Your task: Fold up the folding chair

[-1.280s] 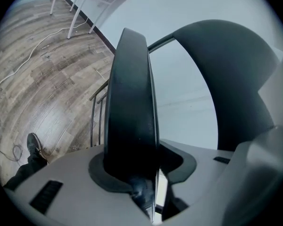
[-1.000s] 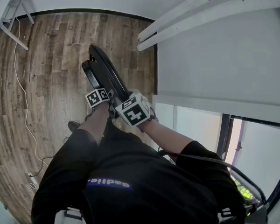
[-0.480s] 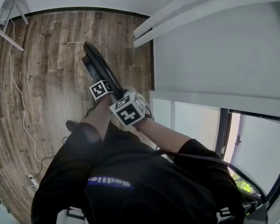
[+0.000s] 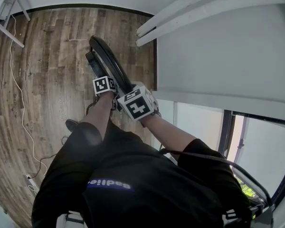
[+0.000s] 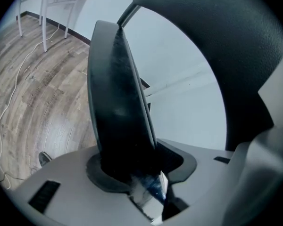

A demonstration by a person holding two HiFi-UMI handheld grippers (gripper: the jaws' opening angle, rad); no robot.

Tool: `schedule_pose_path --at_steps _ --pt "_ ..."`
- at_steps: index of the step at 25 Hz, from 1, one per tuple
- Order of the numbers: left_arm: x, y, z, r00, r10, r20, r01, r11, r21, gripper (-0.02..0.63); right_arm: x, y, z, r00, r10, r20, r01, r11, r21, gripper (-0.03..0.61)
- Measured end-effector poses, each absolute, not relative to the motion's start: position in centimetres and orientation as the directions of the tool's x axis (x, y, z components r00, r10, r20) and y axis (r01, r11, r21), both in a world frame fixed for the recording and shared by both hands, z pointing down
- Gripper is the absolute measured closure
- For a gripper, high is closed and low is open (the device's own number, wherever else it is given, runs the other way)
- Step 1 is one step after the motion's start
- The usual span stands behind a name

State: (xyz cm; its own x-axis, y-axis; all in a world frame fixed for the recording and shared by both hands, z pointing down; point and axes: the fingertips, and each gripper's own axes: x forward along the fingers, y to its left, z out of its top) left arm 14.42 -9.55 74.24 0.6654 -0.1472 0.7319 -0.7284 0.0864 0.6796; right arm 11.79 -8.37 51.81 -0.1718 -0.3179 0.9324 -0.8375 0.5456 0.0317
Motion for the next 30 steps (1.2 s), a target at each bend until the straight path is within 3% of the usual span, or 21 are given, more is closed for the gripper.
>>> schedule_pose_path --at_steps 6,13,22,30 --pt "12.3 -9.2 74.0 0.661 -0.219 0.718 -0.702 0.16 0.694 0.454 11.9 -8.4 51.7 -0.178 -0.308 0.935 -0.832 0.554 0.024 0.503" --pt "10.8 -8.4 72.1 0.694 -0.223 0.684 -0.676 0.122 0.726 0.448 12.3 -8.7 51.7 -0.175 -0.319 0.932 -0.849 0.529 0.022 0.509" --pt "7.6 -6.7 65.9 0.712 -0.221 0.667 -0.684 -0.001 0.73 0.446 13.0 -9.1 51.1 -0.188 -0.304 0.934 -0.849 0.529 0.001 0.508" --pt "4.6 -6.3 53.6 0.796 -0.324 0.511 -0.586 -0.202 0.785 0.448 14.8 -9.5 50.8 -0.206 -0.301 0.931 -0.853 0.521 -0.02 0.508"
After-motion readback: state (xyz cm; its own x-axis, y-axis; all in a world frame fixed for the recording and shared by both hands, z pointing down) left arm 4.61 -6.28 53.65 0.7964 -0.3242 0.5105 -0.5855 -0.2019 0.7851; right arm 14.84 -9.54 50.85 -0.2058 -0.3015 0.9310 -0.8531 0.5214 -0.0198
